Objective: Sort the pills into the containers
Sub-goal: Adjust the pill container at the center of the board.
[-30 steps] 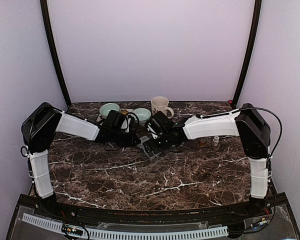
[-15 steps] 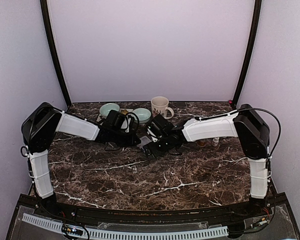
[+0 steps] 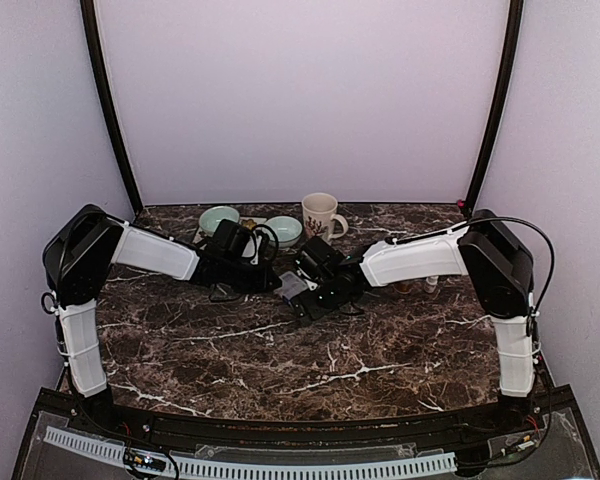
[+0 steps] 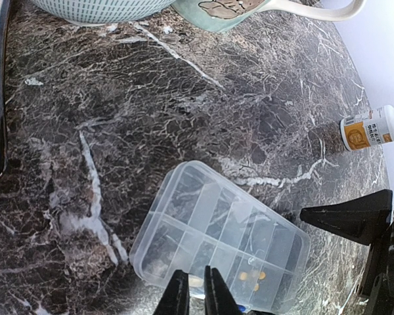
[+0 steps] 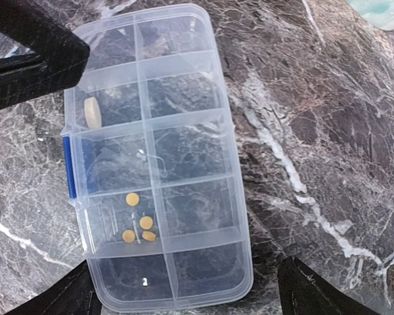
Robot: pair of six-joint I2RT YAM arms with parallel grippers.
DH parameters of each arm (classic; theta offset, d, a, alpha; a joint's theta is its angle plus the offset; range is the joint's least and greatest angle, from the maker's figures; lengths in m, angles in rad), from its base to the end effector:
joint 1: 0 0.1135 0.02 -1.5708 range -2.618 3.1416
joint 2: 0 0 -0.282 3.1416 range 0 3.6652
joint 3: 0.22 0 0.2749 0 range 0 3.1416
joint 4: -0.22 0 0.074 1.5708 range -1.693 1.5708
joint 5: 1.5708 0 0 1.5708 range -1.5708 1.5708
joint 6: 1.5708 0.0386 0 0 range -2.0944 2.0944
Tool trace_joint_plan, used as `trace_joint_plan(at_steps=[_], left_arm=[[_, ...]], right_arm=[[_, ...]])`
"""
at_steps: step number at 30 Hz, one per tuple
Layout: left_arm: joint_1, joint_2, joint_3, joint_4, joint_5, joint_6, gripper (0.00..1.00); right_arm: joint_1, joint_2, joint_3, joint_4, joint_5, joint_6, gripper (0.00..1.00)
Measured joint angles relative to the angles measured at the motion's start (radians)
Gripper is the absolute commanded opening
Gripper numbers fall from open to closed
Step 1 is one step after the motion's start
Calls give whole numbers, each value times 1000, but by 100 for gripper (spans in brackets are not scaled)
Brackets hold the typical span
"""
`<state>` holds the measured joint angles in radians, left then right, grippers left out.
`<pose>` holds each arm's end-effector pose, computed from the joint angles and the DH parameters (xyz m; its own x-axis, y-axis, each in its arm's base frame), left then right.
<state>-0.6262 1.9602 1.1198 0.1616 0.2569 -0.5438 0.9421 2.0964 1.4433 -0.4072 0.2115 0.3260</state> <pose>0.3486 -0.2643 0.1447 -0.8115 -0.0306 -0.5835 0.3590 0.7618 -0.5392 0.2804 0.3718 0.1446 -0.7200 -0.4578 -0.5215 -0.5276 0.8493 -0.0170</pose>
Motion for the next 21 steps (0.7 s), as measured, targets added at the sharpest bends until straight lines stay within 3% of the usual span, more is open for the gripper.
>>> trace_joint_plan(at_steps=[21], left_arm=[[0,0,0,0,0,0,10]], right_arm=[[-72,0,-3,-3,37,8,92]])
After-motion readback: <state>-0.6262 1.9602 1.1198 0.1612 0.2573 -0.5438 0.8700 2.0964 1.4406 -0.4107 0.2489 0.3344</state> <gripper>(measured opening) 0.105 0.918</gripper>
